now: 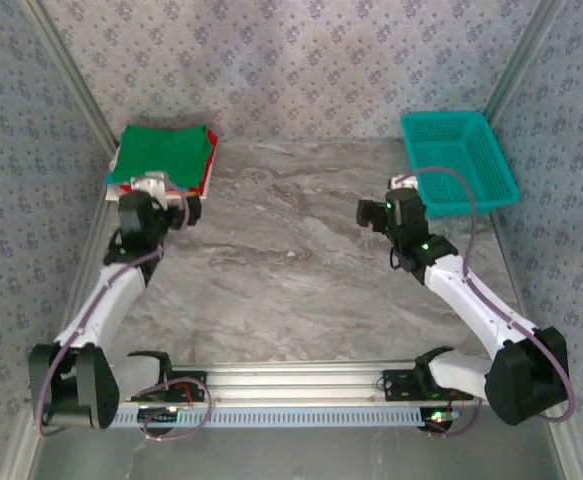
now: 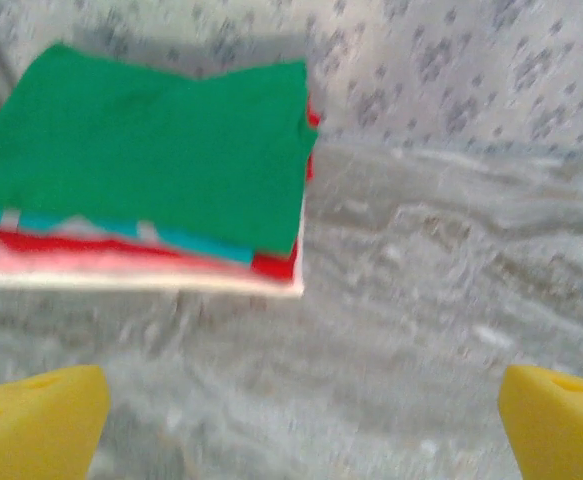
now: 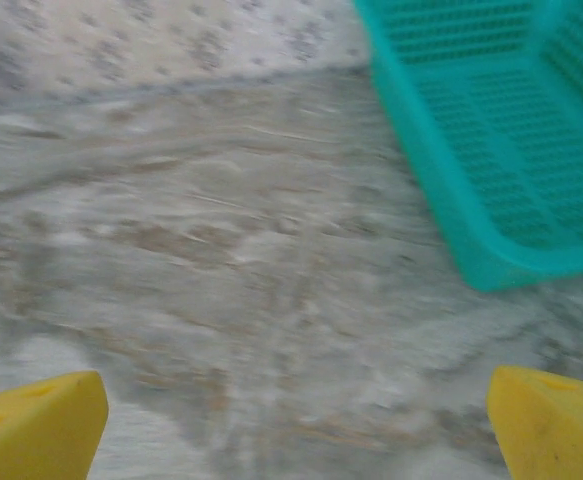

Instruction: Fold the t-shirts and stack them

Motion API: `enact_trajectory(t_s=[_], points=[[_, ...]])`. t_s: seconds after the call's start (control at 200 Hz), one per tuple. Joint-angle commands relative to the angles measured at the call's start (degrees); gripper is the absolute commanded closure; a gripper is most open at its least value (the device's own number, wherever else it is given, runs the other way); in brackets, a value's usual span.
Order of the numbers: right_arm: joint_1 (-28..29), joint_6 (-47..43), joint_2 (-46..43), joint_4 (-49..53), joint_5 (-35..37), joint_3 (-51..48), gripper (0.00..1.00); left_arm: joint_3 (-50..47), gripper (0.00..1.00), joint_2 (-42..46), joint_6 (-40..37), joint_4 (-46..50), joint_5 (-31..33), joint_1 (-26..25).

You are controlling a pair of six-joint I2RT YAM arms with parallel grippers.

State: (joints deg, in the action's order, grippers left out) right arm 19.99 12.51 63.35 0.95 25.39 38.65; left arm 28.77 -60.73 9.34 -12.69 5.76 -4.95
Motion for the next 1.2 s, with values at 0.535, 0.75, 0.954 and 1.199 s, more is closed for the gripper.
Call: enact_trajectory(t_s=[0.535,0.75,0.954,1.199], points=[[-15.6,-11.4,13.7,-39.3,-6.4,-16.8,0.0,-8.4,0.0,-15.6,-6.9,-28.9,2.8,3.8],[-17.1,-15.9,17.0,-53.1,-14.4,-22.3,0.0,-13.5,0.0,-23.1,-8.9,-45.8,-1.6,4.4],[-18.5,-17.1,23.8,-57.6,-21.4,-21.6,0.0,-11.9,0.0,-26.5,-10.3,-45.9,-5.2,4.5],[-21.8,-14.3,24.0,-48.1,-24.8,-16.5,0.0,-5.1,0.0,-27.1,-7.2,-33.8,-3.3,6.5]])
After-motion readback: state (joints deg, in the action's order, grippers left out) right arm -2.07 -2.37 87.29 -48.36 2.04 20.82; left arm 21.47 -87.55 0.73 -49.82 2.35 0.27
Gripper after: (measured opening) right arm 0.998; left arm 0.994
